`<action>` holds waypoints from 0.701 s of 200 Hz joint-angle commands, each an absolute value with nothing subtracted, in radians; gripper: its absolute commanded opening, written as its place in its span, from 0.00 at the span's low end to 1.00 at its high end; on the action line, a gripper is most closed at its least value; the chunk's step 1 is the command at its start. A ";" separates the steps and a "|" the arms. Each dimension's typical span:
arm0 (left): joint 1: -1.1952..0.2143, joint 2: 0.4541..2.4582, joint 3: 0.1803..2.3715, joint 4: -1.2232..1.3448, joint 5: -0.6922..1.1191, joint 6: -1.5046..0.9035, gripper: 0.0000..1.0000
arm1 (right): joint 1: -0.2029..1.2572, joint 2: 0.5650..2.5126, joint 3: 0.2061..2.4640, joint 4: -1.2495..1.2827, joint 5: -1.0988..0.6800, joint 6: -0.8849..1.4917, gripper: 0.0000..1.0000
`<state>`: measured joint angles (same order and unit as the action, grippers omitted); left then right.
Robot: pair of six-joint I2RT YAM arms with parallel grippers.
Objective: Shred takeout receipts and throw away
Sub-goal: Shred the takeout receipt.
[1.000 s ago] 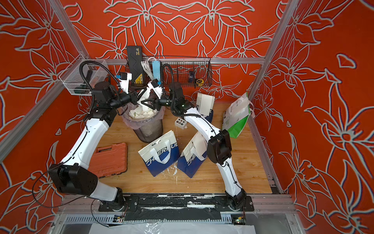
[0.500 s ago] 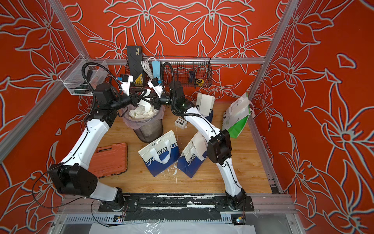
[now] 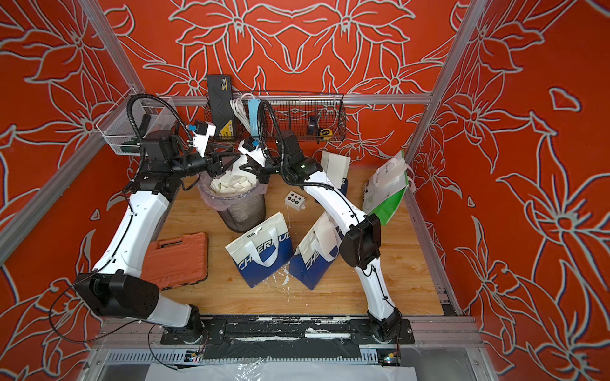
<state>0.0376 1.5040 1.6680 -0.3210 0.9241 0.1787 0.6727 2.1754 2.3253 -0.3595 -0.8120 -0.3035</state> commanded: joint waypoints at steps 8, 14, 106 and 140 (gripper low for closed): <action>0.036 1.577 1.741 -0.459 1.055 0.283 0.51 | 0.673 2.126 2.365 -0.394 -0.856 -0.356 0.00; 0.035 1.586 1.751 -0.471 1.059 0.286 0.50 | 0.673 2.124 2.365 -0.390 -0.857 -0.351 0.00; 0.002 1.609 1.737 -0.441 1.107 0.257 0.19 | 0.689 2.165 2.438 -0.454 -0.840 -0.330 0.00; 0.000 1.597 1.715 -0.412 1.134 0.242 0.26 | 0.689 2.178 2.458 -0.470 -0.832 -0.319 0.00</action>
<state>0.0120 1.6085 1.7370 -0.4316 1.0897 0.2512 0.6754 2.1689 2.4111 -0.4793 -0.8276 -0.3130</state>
